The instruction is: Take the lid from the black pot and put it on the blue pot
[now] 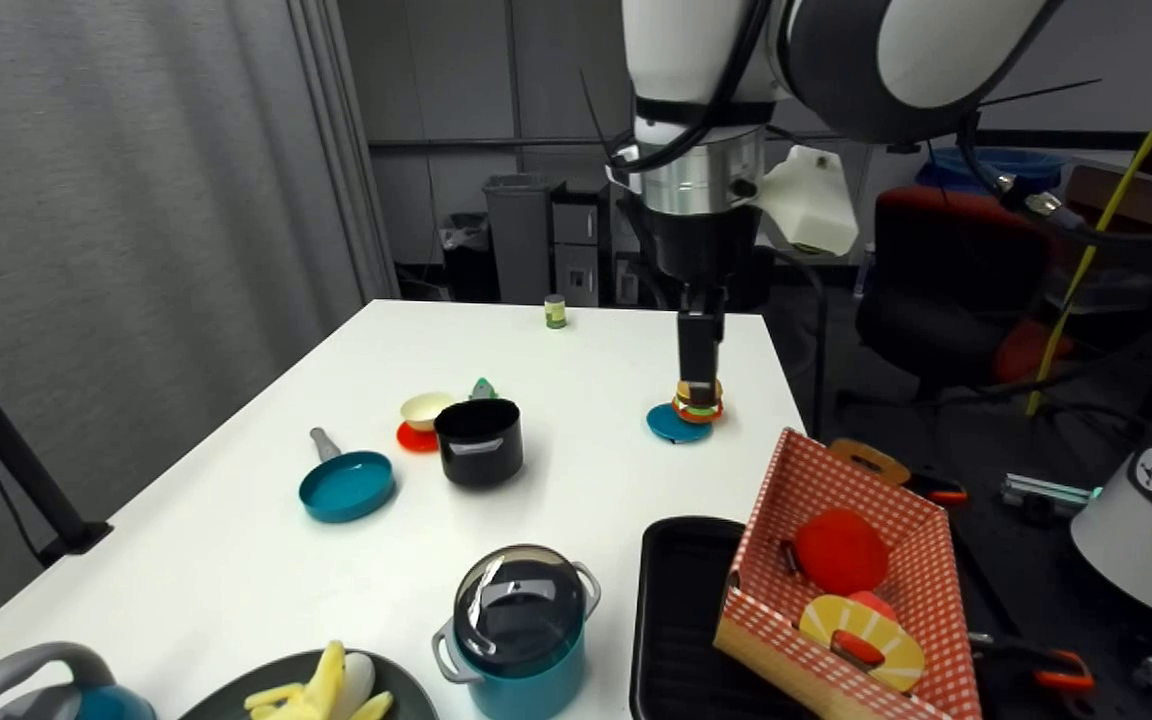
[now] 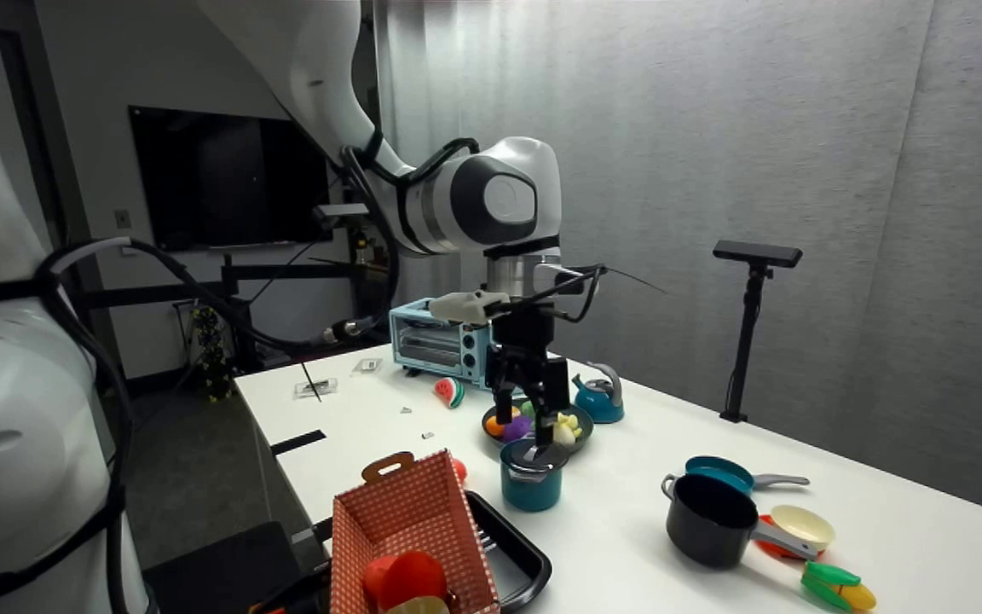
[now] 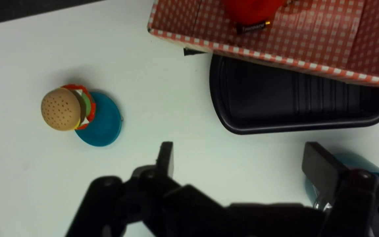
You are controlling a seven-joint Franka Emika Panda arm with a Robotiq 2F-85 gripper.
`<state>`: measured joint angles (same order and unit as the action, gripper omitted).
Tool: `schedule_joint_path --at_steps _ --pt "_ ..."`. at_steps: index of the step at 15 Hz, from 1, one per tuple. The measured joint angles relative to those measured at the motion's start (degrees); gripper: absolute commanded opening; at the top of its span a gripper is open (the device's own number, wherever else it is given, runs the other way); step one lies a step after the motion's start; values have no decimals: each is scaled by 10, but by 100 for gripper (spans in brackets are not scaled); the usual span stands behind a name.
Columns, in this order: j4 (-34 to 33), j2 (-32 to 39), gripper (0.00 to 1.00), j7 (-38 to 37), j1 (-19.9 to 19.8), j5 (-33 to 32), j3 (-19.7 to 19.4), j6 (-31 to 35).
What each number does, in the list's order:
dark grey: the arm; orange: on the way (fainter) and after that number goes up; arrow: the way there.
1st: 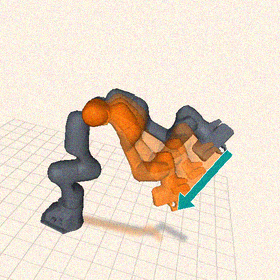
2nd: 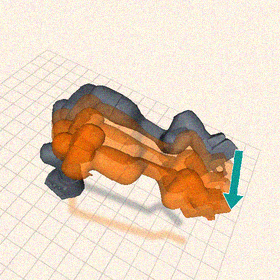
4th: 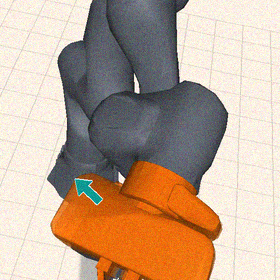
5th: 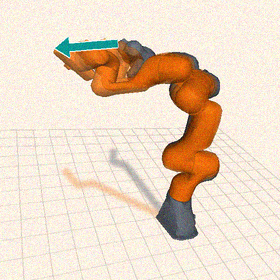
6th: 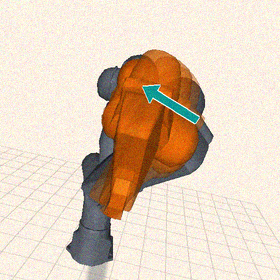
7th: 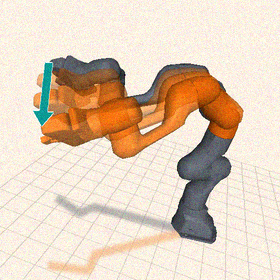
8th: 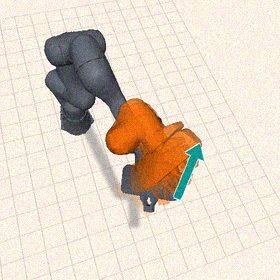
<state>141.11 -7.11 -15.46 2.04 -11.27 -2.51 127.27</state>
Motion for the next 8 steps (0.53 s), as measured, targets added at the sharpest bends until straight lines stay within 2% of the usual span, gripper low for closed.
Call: schedule_joint_path --at_steps 8 --pt "128 -110 100 -10 -42 -4 5 -12"
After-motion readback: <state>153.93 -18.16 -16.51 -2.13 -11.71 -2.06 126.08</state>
